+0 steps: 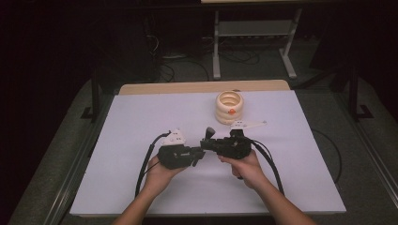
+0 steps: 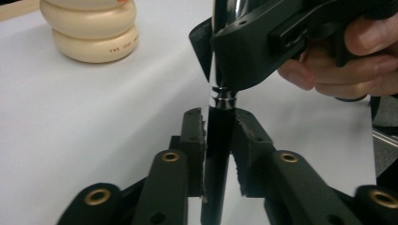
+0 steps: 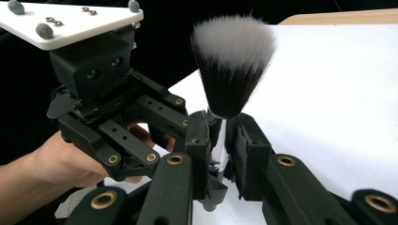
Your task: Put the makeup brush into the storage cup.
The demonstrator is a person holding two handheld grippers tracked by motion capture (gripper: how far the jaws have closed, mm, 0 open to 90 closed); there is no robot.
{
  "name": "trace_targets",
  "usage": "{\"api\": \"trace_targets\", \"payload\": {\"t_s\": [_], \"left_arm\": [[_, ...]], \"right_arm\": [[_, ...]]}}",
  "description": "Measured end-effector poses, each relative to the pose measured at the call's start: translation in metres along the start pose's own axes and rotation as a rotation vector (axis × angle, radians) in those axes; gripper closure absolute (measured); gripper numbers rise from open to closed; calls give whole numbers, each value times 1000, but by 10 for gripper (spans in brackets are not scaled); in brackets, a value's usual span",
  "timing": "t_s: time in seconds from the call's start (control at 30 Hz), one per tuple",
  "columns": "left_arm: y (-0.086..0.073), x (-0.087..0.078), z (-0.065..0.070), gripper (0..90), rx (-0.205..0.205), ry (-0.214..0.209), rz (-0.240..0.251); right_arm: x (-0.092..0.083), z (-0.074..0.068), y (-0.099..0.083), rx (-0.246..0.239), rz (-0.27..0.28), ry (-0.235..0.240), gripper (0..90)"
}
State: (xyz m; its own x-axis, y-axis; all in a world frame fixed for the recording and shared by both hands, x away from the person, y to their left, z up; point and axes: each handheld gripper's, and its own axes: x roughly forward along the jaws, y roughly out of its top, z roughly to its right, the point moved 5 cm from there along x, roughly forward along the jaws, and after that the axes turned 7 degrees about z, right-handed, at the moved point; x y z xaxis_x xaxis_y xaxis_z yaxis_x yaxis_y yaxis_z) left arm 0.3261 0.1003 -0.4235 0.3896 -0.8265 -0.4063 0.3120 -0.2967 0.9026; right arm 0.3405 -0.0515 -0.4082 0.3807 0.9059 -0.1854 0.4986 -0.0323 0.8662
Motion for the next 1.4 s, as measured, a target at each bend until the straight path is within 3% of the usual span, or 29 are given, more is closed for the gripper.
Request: {"api": "trace_targets", "payload": {"t_s": [0.33,0.77,1.13,1.4], "left_arm": [[1,-1,-1,498,7,-1,4],[0,-14,-4,291,24,23,48],[-10,-37,-14,155,9,44,118],[-12,-60,-21,59,8,98,201]], "right_arm": [[-4,2,2,-32,-2,-37,768],[-10,7,5,-77,0,-91,768],[-16,11,7,-111,-13,-139,768],[-25,15,13,-146,-23,-182,767]]}}
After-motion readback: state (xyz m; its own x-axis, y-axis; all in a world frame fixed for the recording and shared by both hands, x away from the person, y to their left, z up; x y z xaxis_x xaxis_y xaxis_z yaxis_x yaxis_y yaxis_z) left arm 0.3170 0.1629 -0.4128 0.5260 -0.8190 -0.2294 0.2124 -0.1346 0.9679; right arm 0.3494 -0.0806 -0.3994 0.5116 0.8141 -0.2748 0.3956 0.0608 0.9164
